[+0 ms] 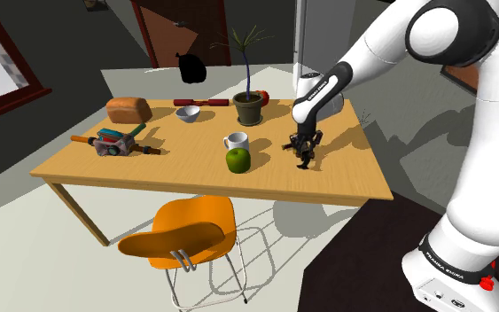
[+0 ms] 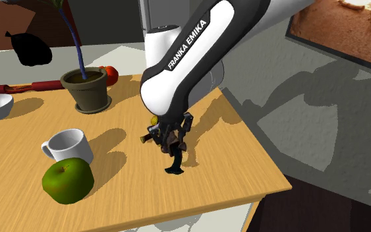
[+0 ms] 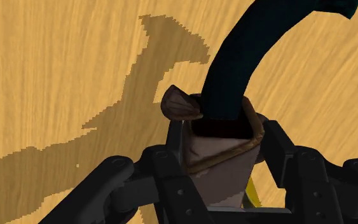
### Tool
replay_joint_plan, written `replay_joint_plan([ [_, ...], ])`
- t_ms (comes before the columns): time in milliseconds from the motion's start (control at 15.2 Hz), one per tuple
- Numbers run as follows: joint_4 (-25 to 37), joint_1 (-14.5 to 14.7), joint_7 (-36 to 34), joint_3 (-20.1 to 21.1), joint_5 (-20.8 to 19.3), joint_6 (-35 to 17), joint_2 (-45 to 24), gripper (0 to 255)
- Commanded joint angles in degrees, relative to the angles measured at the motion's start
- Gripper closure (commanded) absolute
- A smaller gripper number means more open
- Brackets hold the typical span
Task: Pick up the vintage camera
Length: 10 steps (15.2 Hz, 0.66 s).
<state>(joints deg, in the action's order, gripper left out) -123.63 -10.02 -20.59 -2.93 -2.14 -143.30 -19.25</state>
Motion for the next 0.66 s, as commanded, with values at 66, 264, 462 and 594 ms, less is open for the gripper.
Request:
replay_joint_plan([
  [66, 0.0, 0.0, 0.1, 0.0, 0.0, 1.9, 1.9, 255],
  [264, 0.2, 0.0, 0.1, 0.0, -0.1, 3.9, 3.6, 255],
  [462, 0.6, 0.1, 0.1, -0.1, -0.1, 5.9, 5.3, 255],
  [594, 0.6, 0.1, 0.1, -0.1, -0.1, 6.0, 5.4, 255],
])
